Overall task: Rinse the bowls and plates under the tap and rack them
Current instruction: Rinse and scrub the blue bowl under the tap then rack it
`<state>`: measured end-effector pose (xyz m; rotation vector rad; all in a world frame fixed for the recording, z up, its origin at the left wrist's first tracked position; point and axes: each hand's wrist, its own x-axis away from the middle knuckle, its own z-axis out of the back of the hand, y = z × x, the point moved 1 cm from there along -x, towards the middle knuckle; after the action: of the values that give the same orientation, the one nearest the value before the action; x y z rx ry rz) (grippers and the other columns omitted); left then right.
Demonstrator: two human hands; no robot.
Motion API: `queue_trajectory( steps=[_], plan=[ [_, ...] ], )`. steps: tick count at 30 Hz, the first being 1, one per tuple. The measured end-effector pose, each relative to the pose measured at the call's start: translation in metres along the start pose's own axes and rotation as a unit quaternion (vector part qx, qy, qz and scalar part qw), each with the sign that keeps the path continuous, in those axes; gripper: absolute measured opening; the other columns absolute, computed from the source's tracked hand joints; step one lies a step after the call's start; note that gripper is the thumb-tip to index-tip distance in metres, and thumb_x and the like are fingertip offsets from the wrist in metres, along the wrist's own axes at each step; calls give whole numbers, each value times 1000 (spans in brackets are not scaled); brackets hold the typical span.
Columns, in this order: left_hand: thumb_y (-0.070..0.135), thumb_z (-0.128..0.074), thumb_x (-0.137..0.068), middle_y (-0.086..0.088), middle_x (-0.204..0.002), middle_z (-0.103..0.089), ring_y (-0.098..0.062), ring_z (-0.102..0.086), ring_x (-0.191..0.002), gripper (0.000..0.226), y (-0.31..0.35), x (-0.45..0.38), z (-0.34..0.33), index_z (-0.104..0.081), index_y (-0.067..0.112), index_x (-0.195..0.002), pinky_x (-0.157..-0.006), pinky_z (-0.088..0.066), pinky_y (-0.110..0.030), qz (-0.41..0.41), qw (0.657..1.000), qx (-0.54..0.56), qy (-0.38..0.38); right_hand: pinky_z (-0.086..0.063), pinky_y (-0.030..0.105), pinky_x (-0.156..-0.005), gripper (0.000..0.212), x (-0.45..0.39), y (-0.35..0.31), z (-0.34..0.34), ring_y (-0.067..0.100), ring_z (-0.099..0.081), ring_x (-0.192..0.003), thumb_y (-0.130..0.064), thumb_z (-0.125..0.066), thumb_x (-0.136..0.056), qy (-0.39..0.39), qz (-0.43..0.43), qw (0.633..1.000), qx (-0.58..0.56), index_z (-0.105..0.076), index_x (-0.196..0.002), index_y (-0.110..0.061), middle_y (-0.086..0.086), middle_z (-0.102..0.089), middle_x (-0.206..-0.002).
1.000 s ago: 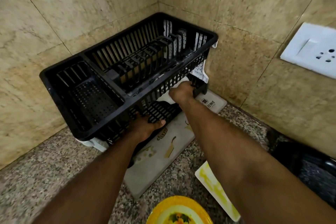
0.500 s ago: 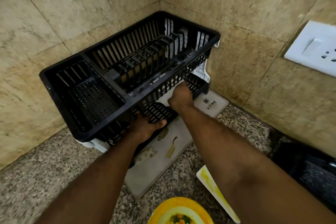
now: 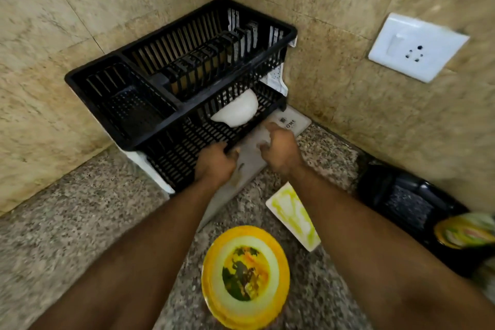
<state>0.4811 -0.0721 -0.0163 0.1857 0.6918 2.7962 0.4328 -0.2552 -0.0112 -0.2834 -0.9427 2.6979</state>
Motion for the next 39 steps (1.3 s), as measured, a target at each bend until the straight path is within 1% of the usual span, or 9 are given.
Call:
queue_trajectory(
  steps=[4,6,9,13,19,23,28,34,39],
  plan=[
    [39,-67,-88,-18,-112,-74,-36,-69,-106,41,44,62,-3,-72,7,-112,-90,-53,-38,-74,996,36,-19,-49,39,-66,12,71,14,44,38,-66,-80,-17,-64,-80,-37,-4,999,38,-66,-90,-9,17,-70,-86],
    [45,-61,-83,-16,-98,-75,-36,-71,-94,40,63,96,-10,-73,9,-96,-79,-55,-39,-97,993,51,-35,-45,40,-69,11,104,21,63,33,-62,-74,-15,-69,-81,-56,-21,997,49,-60,-74,-14,11,-65,-75],
    [46,-72,-86,-10,-104,-77,-27,-72,-100,38,96,148,-23,-77,12,-102,-85,-55,-36,-106,987,90,-80,-50,28,-76,26,156,39,92,26,-69,-90,-22,-78,-80,-56,-92,993,47,-74,-101,-8,8,-74,-96],
    [50,-69,-83,-6,-122,-75,-25,-68,-117,52,133,209,-38,-76,12,-119,-102,-52,-37,-143,977,99,-127,-47,27,-65,18,228,57,133,21,-69,-78,-18,-75,-79,-44,-118,992,26,-75,-93,-8,6,-74,-85],
    [43,-68,-90,-12,-123,-72,-32,-66,-116,47,170,272,-57,-73,12,-125,-97,-52,-37,-148,971,61,-180,-58,43,-77,24,298,82,172,34,-69,-87,-21,-63,-80,6,-155,987,48,-73,-95,-5,14,-74,-94],
    [44,-65,-86,-19,-99,-72,-38,-67,-97,44,183,295,-81,-71,5,-105,-74,-50,-40,-142,963,72,-215,-56,36,-71,18,333,107,179,34,-66,-90,-17,-64,-77,41,-268,957,101,-68,-94,-15,10,-69,-94],
    [28,-76,-89,-17,-110,-74,-34,-68,-103,48,187,311,-102,-63,8,-131,-81,-48,-33,-105,965,88,-225,-53,38,-84,44,359,136,172,37,-65,-106,-10,-70,-78,23,-295,952,75,-62,-121,-12,15,-70,-111],
    [28,-81,-83,-14,-104,-75,-33,-69,-102,70,193,319,-109,-53,10,-144,-82,-51,-36,-65,973,81,-206,-55,39,-79,38,382,142,180,37,-68,-97,-4,-71,-72,88,-322,942,20,-66,-109,-11,15,-73,-102],
    [18,-83,-80,-11,-96,-76,-28,-74,-89,37,235,344,-116,-71,10,-114,-78,-59,-34,-23,966,172,-191,-52,29,-71,38,427,160,218,27,-70,-87,-5,-73,-66,170,-352,918,-65,-70,-103,-10,9,-75,-92]
  ],
)
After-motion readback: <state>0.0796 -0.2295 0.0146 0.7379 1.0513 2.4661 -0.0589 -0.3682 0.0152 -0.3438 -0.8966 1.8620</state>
